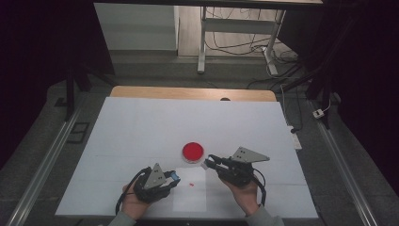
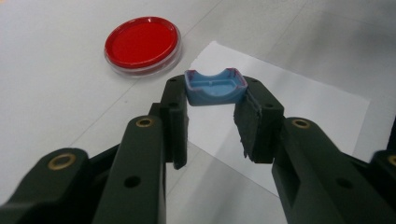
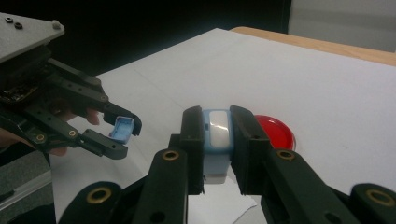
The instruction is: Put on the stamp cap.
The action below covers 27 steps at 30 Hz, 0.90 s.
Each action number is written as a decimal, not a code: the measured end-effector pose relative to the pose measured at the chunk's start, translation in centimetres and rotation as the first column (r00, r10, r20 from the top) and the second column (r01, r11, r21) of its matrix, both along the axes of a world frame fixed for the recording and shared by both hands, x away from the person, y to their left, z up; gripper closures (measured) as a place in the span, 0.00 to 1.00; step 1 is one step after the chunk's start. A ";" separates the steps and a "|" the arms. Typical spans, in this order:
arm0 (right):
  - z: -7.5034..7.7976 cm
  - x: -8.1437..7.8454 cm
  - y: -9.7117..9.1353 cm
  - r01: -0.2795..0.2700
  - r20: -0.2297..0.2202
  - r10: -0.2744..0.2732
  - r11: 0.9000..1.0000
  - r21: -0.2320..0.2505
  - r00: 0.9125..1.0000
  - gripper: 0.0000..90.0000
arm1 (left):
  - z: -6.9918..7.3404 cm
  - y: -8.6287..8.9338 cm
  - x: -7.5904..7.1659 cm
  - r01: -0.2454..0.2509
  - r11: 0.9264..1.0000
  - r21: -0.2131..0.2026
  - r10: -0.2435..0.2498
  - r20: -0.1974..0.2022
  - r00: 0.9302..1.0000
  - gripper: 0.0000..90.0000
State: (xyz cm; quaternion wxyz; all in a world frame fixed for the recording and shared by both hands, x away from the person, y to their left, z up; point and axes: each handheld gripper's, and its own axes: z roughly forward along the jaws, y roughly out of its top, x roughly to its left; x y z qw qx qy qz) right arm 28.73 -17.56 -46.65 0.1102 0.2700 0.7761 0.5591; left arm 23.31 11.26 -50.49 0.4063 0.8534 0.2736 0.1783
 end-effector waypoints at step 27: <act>0.0 -0.3 0.2 -0.002 0.006 0.002 1.000 0.004 1.000 0.84 | -0.1 -3.7 1.4 0.040 0.999 -0.017 -0.040 -0.005 0.999 0.72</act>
